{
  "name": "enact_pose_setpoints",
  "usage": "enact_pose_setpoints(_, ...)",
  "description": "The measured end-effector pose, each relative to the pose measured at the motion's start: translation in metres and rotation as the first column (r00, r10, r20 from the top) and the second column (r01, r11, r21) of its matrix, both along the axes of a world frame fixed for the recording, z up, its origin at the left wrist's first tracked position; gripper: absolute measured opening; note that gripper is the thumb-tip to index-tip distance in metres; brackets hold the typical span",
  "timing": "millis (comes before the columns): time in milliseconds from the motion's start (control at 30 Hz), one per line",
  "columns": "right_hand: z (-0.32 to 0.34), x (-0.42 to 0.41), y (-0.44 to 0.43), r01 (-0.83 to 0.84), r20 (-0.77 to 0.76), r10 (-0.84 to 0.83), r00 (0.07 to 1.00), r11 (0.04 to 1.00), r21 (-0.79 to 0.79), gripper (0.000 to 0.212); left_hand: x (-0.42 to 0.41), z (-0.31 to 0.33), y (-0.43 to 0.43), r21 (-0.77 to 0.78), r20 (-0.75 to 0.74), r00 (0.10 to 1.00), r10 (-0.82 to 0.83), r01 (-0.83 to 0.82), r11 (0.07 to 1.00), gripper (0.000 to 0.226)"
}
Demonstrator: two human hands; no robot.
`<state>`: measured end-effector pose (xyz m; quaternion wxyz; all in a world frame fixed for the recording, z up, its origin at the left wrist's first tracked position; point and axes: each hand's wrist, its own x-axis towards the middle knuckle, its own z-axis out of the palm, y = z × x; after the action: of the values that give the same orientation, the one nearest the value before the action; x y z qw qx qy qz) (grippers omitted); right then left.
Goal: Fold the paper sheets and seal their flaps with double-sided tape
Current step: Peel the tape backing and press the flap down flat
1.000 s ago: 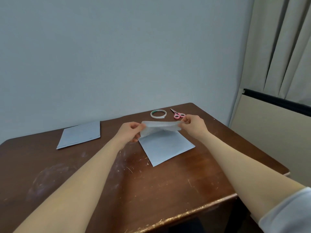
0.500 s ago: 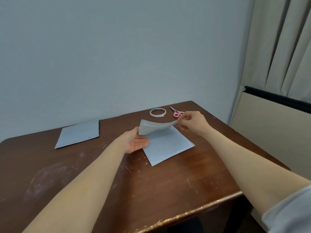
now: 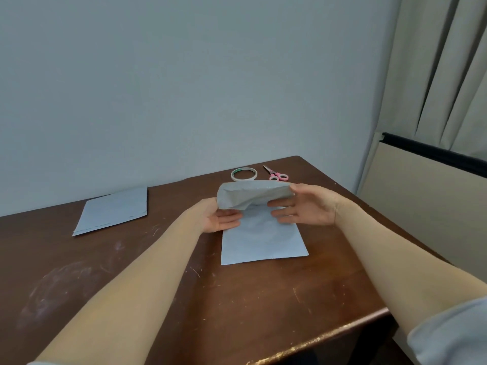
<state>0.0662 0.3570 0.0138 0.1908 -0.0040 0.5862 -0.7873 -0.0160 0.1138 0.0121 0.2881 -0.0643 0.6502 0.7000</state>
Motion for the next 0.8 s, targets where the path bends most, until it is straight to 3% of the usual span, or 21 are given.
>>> enact_pose_setpoints(133,-0.008,-0.004,0.0,0.066,0.0,-0.067,0.998,0.989,-0.131,0.123,-0.01,-0.003,0.0,0.011,0.008,1.0,-0.03,0.03,0.999,0.017)
enact_pose_setpoints(233,-0.002,-0.007,-0.004,0.256,0.11,-0.239,0.965,0.949,-0.186,0.094,-0.016,-0.006,-0.003,0.012,0.032,0.999,0.018,-0.018,1.0,0.013)
enact_pose_setpoints(333,-0.007,-0.018,-0.007,0.518,0.307,-0.482,0.821,0.854,-0.044,0.067,-0.022,-0.006,0.0,-0.005,0.043,0.999,0.024,-0.024,1.0,0.027)
enact_pose_setpoints(567,-0.008,-0.042,-0.021,0.587,0.289,-0.585,0.758,0.805,0.09,0.032,-0.041,-0.002,0.007,-0.021,-0.003,0.997,0.078,-0.078,0.997,0.038)
enact_pose_setpoints(800,-0.002,-0.063,-0.022,0.601,0.252,-0.608,0.753,0.791,0.112,0.049,-0.062,-0.002,0.017,-0.032,-0.011,0.996,0.091,-0.091,0.995,0.028)
